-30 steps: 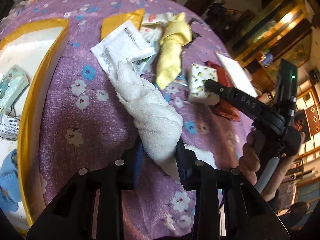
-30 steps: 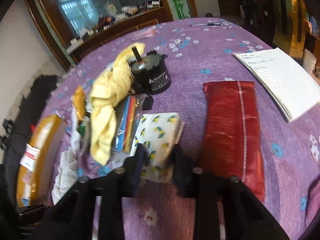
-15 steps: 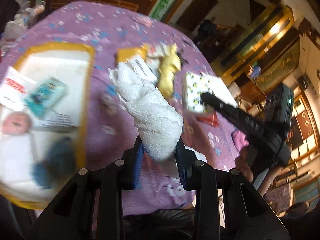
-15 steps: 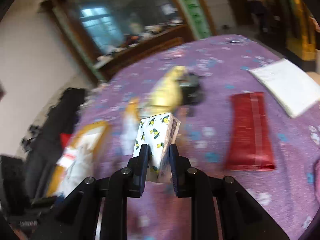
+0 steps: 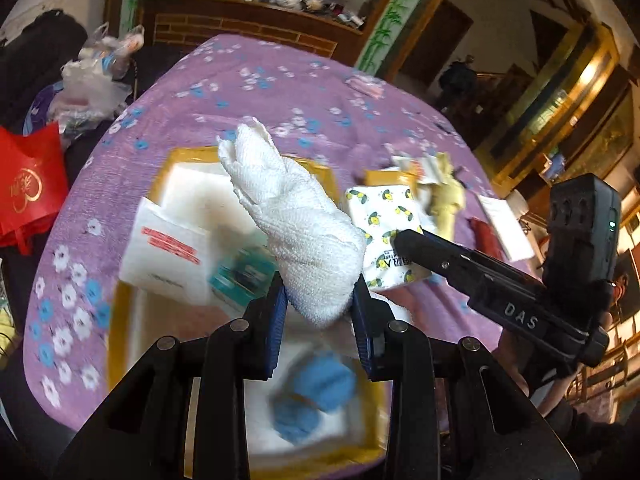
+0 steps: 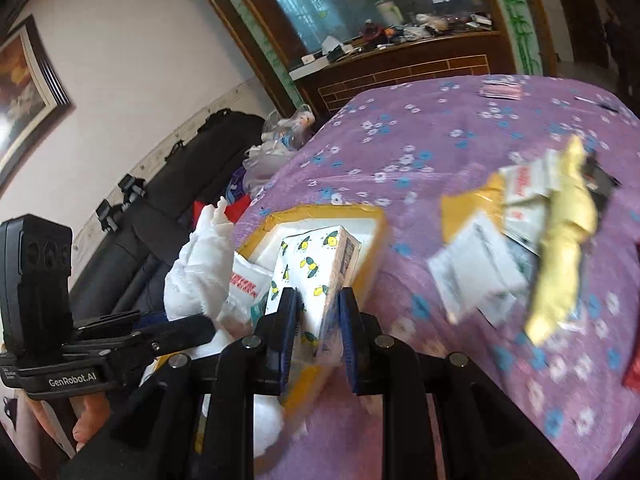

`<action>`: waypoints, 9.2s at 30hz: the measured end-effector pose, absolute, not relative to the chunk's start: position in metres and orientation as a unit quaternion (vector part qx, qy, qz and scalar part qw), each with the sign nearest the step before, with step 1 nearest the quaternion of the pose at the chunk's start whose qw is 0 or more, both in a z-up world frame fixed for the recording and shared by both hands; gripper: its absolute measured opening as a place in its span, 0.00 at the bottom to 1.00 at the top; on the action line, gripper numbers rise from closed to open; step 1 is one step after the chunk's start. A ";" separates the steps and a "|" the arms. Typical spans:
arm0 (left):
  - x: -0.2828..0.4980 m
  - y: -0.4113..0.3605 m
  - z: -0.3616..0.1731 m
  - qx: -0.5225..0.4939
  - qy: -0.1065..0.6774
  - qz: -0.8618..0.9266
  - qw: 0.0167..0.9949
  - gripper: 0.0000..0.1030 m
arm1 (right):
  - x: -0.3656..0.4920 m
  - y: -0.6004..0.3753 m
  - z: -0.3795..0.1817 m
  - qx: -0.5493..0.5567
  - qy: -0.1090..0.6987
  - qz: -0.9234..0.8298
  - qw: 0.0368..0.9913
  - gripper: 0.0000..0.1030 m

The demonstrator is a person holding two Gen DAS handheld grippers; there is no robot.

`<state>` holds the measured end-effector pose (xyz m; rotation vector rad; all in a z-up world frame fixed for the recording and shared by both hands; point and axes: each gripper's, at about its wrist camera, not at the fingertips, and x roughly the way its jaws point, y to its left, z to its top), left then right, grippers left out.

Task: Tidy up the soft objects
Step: 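Carry the towel and tissue pack over the white tray and release both, then grasp the yellow cloth with the left tool while the right tool grasps the red packet, then carry the yellow cloth and red packet over the white tray and release both, then grasp a white paper packet with the left tool while the right tool grasps the striped pouch, then carry the paper packet and striped pouch over the white tray and release both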

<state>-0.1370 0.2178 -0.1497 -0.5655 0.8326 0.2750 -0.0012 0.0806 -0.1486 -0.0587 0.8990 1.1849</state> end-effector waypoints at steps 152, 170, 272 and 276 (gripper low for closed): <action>-0.254 0.233 -0.168 -0.460 0.225 0.186 0.838 0.62 | -0.059 0.096 -0.159 0.004 0.419 0.552 0.721 0.66; -0.125 0.123 -0.149 -0.351 0.335 0.092 0.870 0.62 | 0.031 -0.043 -0.173 0.089 0.440 0.504 0.738 0.66; -0.197 0.206 -0.115 -0.398 0.267 0.150 0.865 0.08 | -0.034 0.032 -0.141 0.009 0.428 0.558 0.711 0.27; -0.189 0.233 -0.123 -0.403 0.274 0.148 0.861 0.08 | -0.023 0.062 -0.143 0.000 0.428 0.551 0.717 0.27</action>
